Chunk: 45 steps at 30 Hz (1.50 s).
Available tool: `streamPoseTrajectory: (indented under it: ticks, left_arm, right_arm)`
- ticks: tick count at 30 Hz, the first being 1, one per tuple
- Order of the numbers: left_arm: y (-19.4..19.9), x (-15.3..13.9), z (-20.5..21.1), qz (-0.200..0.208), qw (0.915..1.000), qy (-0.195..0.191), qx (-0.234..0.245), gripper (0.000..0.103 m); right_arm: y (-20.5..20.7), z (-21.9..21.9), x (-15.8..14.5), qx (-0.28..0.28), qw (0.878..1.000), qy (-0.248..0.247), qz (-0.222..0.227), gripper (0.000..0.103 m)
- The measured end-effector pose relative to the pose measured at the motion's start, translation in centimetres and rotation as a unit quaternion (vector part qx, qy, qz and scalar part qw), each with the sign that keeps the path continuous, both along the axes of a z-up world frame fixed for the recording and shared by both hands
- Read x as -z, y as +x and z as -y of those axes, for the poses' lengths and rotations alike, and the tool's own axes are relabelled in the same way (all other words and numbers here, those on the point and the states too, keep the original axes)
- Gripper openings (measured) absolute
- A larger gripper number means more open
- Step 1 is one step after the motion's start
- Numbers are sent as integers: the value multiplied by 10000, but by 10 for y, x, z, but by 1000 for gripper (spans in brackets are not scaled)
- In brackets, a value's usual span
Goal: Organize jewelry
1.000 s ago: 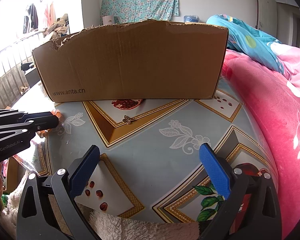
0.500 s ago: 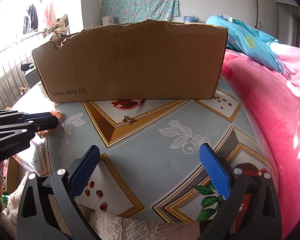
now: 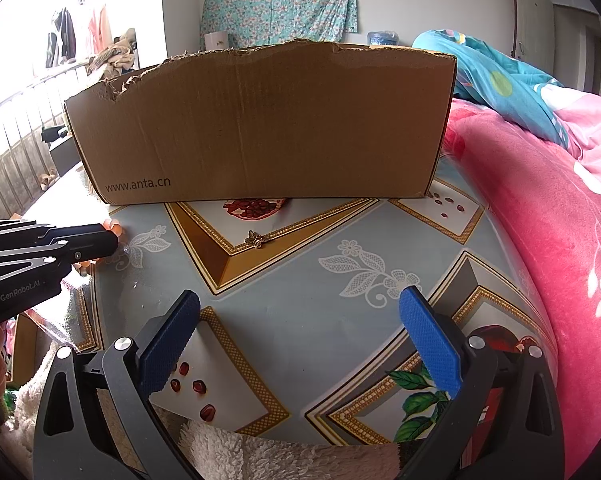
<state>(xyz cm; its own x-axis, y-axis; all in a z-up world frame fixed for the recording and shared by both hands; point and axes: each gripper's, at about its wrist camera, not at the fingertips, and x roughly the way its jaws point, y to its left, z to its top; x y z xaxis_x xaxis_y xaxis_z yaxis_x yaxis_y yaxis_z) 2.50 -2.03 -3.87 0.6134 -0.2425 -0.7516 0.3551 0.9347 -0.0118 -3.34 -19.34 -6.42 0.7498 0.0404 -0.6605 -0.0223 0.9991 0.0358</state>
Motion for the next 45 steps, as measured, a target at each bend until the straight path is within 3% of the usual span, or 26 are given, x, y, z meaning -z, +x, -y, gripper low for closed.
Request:
streamPoseTrajectory:
  ticks: [45]
  left_arm:
    - [4,0,4,15,10000,12,3,14]
  right_arm:
    - [0,0,0,26,10000,5,7,97]
